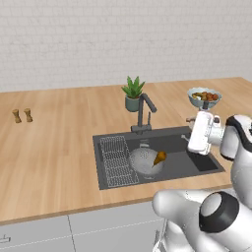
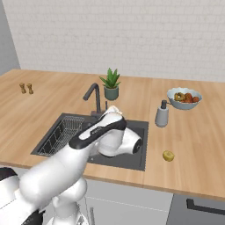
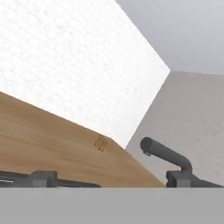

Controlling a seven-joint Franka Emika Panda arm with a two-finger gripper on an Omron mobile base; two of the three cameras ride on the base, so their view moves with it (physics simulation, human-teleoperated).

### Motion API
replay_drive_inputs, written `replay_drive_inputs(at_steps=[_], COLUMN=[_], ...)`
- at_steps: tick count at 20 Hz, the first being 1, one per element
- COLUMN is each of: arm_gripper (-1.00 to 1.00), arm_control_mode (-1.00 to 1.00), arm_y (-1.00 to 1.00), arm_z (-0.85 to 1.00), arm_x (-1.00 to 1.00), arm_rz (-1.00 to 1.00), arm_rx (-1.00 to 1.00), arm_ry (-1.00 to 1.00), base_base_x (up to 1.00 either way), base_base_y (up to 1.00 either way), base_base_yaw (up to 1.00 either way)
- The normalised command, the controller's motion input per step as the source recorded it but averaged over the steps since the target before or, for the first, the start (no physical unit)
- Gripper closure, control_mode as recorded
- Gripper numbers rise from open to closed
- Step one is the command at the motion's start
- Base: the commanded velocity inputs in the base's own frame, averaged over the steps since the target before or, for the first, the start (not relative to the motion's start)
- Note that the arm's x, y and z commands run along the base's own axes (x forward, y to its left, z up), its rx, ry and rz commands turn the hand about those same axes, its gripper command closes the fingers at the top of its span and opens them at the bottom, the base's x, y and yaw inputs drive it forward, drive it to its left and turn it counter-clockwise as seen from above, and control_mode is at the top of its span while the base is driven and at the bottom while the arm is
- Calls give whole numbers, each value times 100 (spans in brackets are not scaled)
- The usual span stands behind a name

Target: Put the colander in the sink, put the pear, kiwi in the colander, and turn on the sink faucet and pour water over the colander.

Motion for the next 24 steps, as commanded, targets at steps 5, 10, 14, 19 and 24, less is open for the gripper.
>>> replay_drive_inputs(at_steps=[5, 10, 14, 19, 24], arm_gripper=[-100, -100, -100, -100, -100], arm_control_mode=[-100, -100, -100, -100, -100], arm_y=[-47, -41, -49, -57, -69], arm_z=[78, 34, 11, 6, 6], arm_x=[-66, -58, -51, -30, -26], arm_rz=[-13, -16, -19, -23, -20], arm_rx=[-44, -57, -62, -64, -60], arm_ry=[-34, -18, -8, -1, 0], base_base_x=[0, 0, 0, 0, 0], base_base_y=[0, 0, 0, 0, 0], base_base_yaw=[0, 0, 0, 0, 0])
